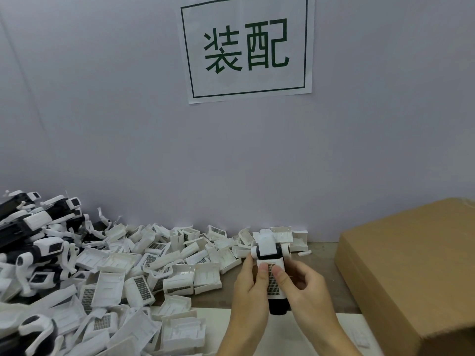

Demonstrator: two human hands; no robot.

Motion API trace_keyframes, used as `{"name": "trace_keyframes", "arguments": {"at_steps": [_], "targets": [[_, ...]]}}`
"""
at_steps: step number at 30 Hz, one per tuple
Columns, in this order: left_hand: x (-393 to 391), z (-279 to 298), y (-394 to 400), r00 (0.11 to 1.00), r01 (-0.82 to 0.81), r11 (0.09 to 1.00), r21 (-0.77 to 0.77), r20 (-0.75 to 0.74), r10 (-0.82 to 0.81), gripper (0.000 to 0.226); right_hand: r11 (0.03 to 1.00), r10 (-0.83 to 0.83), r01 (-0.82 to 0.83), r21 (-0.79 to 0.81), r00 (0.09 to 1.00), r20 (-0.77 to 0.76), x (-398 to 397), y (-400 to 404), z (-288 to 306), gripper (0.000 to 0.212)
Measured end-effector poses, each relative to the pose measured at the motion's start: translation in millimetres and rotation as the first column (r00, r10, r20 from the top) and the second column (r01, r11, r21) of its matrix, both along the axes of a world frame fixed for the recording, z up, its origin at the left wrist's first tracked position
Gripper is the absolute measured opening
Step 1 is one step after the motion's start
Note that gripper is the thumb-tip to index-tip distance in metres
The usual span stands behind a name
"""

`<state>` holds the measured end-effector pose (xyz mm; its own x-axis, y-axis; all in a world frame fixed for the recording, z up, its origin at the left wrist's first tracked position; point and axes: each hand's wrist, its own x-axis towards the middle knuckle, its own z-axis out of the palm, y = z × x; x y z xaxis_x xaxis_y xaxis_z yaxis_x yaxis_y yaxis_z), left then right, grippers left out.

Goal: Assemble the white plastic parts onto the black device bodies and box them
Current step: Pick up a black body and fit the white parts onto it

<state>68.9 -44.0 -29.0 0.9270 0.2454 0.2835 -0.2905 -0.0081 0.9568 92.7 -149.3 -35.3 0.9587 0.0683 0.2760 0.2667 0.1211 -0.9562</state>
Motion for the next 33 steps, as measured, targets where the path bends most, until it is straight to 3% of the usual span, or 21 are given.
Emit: {"name": "trace_keyframes", "arguments": {"at_steps": [4,7,11,15,18,22,27,30,33], "targets": [[0.9,0.0,0.0,0.995,-0.093,0.994,-0.064,-0.025,0.092,0.012,0.998,-0.045,0.043,0.035,0.997,0.055,0.4,-1.2,-0.1,0.032],[-0.2,3.0,1.3,0.991,-0.135,0.99,-0.037,-0.018,0.135,0.011,0.998,-0.059,0.058,0.013,0.995,0.078,0.2,0.5,0.1,0.011],[-1.7,7.9,3.6,0.997,-0.033,0.996,-0.087,-0.077,0.026,0.018,0.998,-0.065,0.065,-0.015,0.998,-0.01,3.2,-2.4,-1.3,0.029],[-3.3,8.2,4.4,0.987,0.116,0.992,-0.045,-0.103,-0.121,0.021,0.998,-0.068,0.066,-0.018,0.996,-0.065,7.9,-5.8,-3.7,0.02],[-2.1,6.1,3.7,0.992,0.067,0.995,-0.08,-0.1,-0.075,0.014,0.982,-0.156,0.154,-0.106,0.988,-0.017,8.9,-3.0,-5.3,0.015],[-1.9,6.7,5.6,0.991,0.008,0.981,-0.193,-0.13,-0.034,0.011,0.983,-0.032,0.046,-0.176,0.996,0.083,0.5,-2.0,-1.4,0.017],[-3.1,8.9,5.6,0.978,0.07,0.948,-0.309,-0.168,-0.127,0.027,0.949,-0.054,0.091,-0.301,0.99,0.132,0.0,-1.2,1.9,0.01],[-4.2,8.8,3.7,0.986,0.068,0.964,-0.257,-0.133,-0.105,0.021,0.896,-0.072,0.148,-0.418,0.979,0.192,0.2,-3.6,3.4,0.015],[-4.4,8.3,2.5,0.995,0.021,0.986,-0.167,-0.094,-0.037,0.014,0.775,-0.053,0.197,-0.6,0.967,0.249,0.8,-3.6,1.1,0.026]]}}
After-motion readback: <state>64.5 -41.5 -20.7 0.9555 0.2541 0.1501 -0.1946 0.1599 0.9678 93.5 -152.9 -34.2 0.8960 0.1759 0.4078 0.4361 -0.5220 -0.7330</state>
